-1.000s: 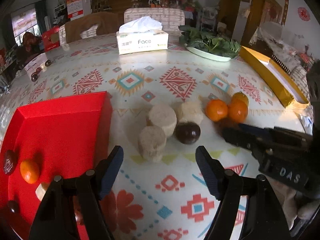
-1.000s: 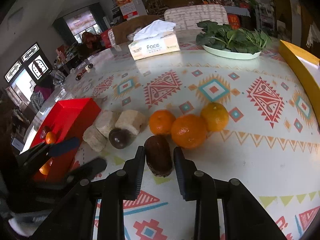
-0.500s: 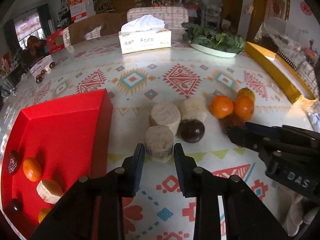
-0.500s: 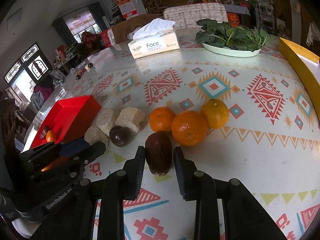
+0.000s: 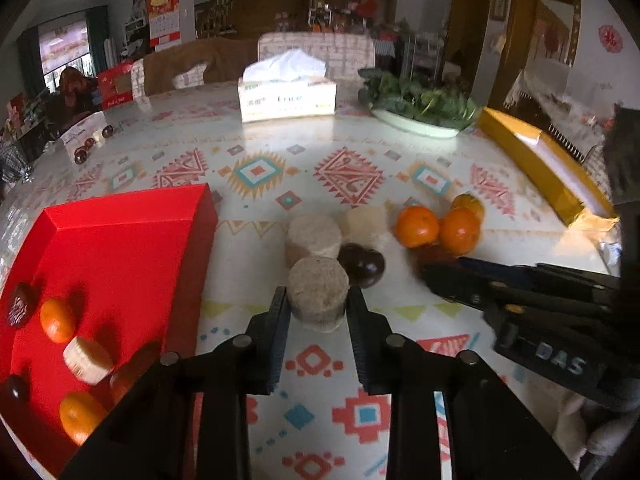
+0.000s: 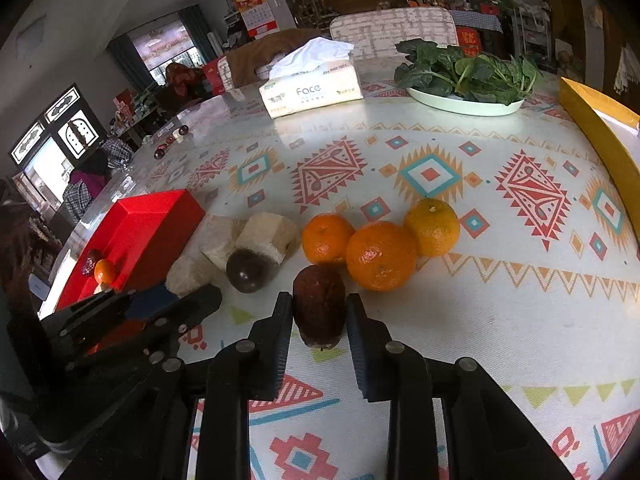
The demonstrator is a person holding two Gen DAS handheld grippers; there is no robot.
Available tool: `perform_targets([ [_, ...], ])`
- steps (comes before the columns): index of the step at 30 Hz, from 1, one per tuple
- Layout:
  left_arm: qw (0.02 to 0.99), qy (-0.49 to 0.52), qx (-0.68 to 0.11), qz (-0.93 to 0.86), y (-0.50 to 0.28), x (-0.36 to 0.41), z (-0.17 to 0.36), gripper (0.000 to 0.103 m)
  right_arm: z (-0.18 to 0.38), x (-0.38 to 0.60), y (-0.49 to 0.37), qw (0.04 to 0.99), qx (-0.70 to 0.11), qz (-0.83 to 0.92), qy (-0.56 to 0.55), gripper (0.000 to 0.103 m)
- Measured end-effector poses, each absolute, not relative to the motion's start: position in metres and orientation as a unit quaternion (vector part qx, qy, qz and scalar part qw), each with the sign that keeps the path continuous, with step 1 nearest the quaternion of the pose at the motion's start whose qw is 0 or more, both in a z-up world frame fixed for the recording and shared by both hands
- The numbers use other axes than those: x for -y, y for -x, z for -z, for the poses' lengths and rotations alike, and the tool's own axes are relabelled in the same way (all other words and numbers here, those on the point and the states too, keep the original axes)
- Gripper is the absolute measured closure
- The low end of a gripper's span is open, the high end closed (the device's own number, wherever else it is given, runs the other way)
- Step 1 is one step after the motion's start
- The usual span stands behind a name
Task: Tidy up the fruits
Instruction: 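Lift the yam chunk toward the red box with the left tool while the right tool lifts the date, then carry the date over the red box with the right tool while the left tool holds the yam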
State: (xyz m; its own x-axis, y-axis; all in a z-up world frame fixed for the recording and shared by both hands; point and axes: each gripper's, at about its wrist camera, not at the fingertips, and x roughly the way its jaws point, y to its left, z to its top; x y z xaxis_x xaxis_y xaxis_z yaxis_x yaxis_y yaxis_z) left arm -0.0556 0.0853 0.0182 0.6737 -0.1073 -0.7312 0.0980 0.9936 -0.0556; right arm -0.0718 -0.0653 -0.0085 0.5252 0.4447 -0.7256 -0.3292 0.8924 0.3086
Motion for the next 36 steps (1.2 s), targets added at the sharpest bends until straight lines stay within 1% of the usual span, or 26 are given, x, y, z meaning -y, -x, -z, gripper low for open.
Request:
perform_targets([
  [3,0.919,0.017,-0.39,0.06,0.067,-0.089,-0.026,0.075,0.008,0.064,0.074,0.87,-0.432,-0.23,-0.066,0.077],
  [14,0.925,0.098,-0.366,0.04,0.115,-0.149,-0.042,0.075,0.009,0.068,0.075,0.871,-0.424,-0.236,-0.082,0.077],
  [23,0.928,0.131,-0.35,-0.002,0.149,-0.209,-0.044,0.075,0.01,0.074,0.082,0.878,-0.418,-0.215,-0.094,0.078],
  [36,0.93,0.157,-0.33,-0.036,0.18,-0.259,-0.049,0.075,0.004,0.067,0.114,0.881,-0.418,-0.199,-0.091,0.078],
])
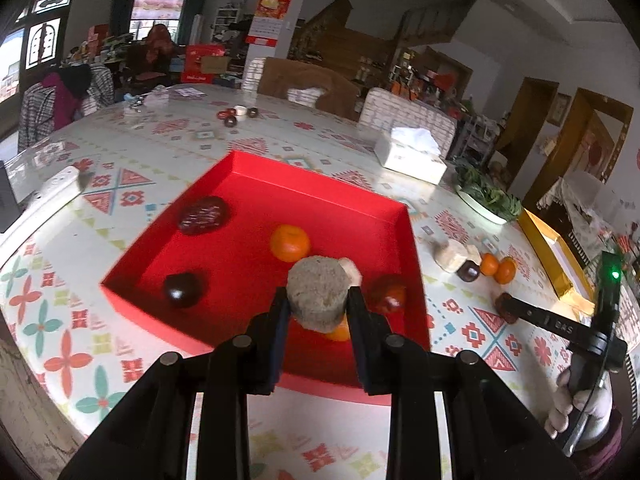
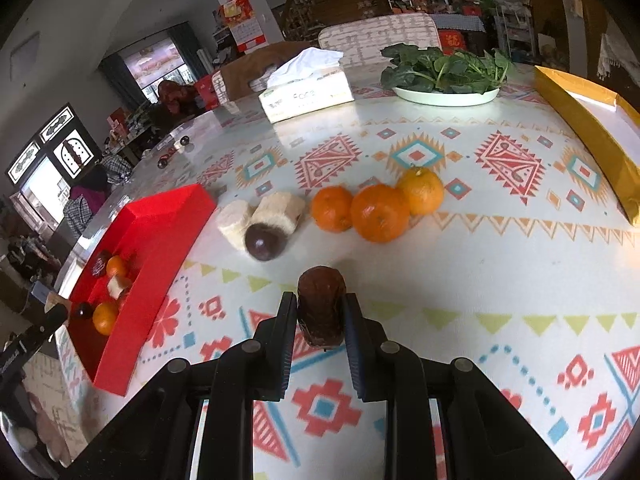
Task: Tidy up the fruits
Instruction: 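Carry the date over the red box with the right tool while the left tool holds the yam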
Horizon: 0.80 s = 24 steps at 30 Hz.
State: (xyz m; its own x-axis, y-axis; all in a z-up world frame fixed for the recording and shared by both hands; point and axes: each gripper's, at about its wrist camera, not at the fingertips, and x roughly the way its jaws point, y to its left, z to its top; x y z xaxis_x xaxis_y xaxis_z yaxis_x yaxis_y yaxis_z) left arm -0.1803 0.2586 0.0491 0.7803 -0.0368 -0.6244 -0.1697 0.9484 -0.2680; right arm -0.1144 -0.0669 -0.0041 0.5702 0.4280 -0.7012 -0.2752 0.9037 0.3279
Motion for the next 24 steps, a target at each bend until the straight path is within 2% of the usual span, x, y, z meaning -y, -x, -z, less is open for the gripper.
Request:
perform_targets([
  [18,0.923,0.189,-0.333,-0.045,0.188,-0.297,-0.037,0.075,-0.041,-0.026,0.141,0.861,-0.399,-0.308,-0.062,0.078],
  [24,0.922,0.192,-0.332,-0.045,0.188,-0.304,-0.039,0.075,-0.04,-0.012,0.128,0.828,-0.409,-0.353,-0.148,0.078],
])
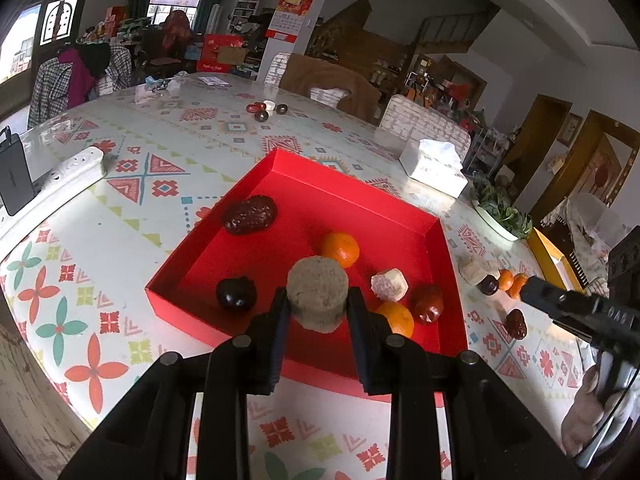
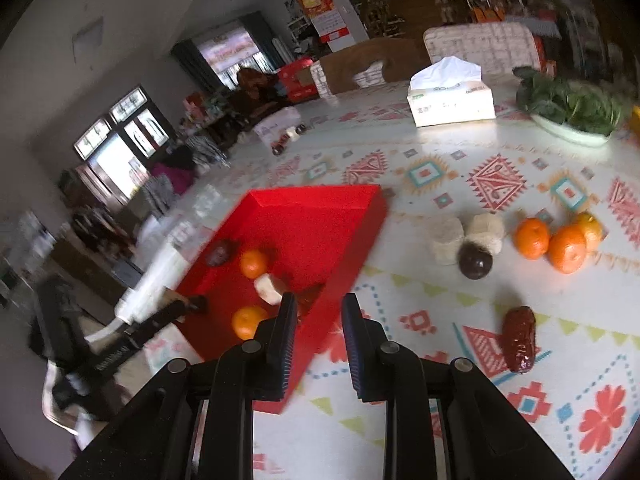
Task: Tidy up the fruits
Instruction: 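Carry the date over the red box with the right tool while the left tool holds the yam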
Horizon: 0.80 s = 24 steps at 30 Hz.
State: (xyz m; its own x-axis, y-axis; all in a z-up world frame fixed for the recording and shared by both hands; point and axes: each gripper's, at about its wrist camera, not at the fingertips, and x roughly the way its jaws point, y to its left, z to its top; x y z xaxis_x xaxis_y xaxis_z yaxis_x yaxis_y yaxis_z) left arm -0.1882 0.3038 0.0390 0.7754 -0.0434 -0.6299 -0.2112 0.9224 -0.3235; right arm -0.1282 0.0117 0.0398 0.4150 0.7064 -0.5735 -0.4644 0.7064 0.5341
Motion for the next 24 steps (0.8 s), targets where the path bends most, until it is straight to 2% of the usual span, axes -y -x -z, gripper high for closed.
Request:
perform_targets([
  [5,0.922,0.195,-0.331,-0.038,0.186,-0.305,-0.04,0.075,-0.028,0.039,0.112,0.789,-0.421,-0.364,-0.262,0.078],
  [10,0.922,0.191,-0.336,-0.031,0.18,-0.299,-0.039,0.075,-0.017,0.081,0.105,0.784,-0.421,-0.336,-0.309,0.078],
  [12,0.921,0.191,-0.337,-0.031,0.18,-0.298,-0.039,0.075,-0.018,0.086,0.105,0.8,-0.425,-0.314,-0.284,0.077],
  [15,0.922,0.19,-0.337,-0.031,0.18,-0.298,-0.039,0.075,-0.021,0.076,0.109,0.85,-0.429,-0.251,-0.175,0.073],
  [19,0.921,0.19,-0.339,-0.03,0.18,-0.296,-0.039,0.075,-0.005,0.054,0.106,0.857,-0.45,-0.229,-0.107,0.073],
  [24,0.922,0.187,-0.337,-0.032,0.18,-0.295,-0.04,0.075,0.011,0.038,0.102,0.858,-0.458,-0.218,-0.079,0.072],
])
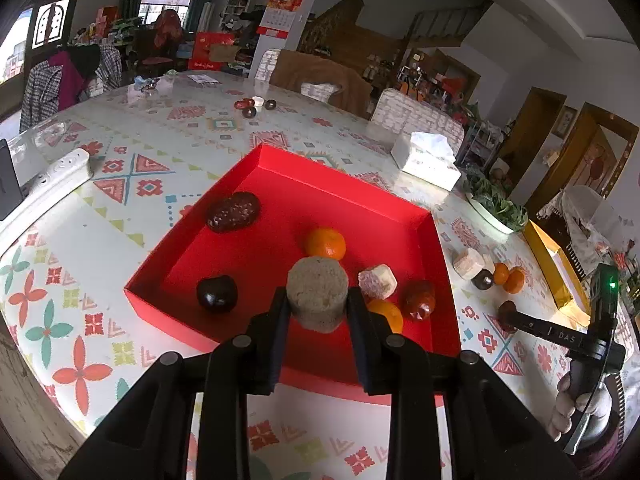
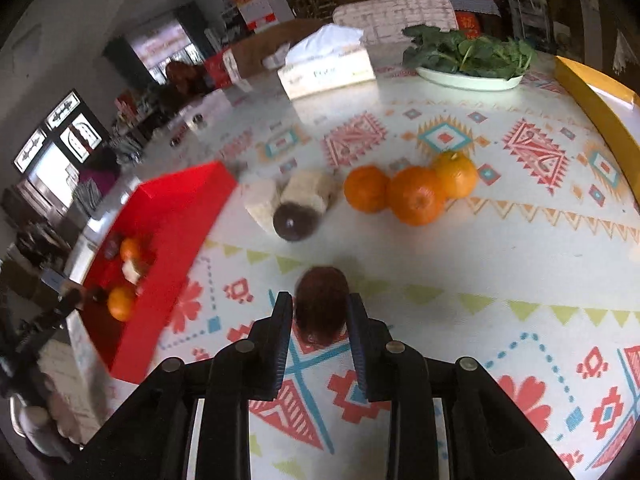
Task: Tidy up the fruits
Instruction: 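Carry the date over the red box with the right tool while the left tool holds the yam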
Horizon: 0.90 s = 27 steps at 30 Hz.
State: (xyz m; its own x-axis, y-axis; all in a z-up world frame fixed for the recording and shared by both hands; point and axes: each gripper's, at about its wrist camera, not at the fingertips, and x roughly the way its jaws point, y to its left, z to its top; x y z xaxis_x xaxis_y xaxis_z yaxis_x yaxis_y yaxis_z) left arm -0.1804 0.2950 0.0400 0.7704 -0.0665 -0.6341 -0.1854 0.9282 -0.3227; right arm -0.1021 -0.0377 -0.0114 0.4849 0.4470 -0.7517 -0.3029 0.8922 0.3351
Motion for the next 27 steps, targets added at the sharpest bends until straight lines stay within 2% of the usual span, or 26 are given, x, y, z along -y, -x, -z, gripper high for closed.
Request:
perform_targets([
  [9,0.924,0.184,-0.335,-0.033,0.172,-0.307,-0.047,0.075,-0.016,0.034,0.111,0.866,-0.428,-0.241,-0.088,0.073],
  [16,0.926,0.16,-0.339,-0.033,0.142,-0.319,-0.063,0.075,-0.038,-0.029,0.101,0.841,-0.431,-0.314,-0.092,0.073],
  [27,0.899,0.145,-0.411,-0.043,0.069,-0.333,-0.038,0.075,-0.015,-0.138,0.062,0.807,-0.476,-0.346,-0.05,0.073],
])
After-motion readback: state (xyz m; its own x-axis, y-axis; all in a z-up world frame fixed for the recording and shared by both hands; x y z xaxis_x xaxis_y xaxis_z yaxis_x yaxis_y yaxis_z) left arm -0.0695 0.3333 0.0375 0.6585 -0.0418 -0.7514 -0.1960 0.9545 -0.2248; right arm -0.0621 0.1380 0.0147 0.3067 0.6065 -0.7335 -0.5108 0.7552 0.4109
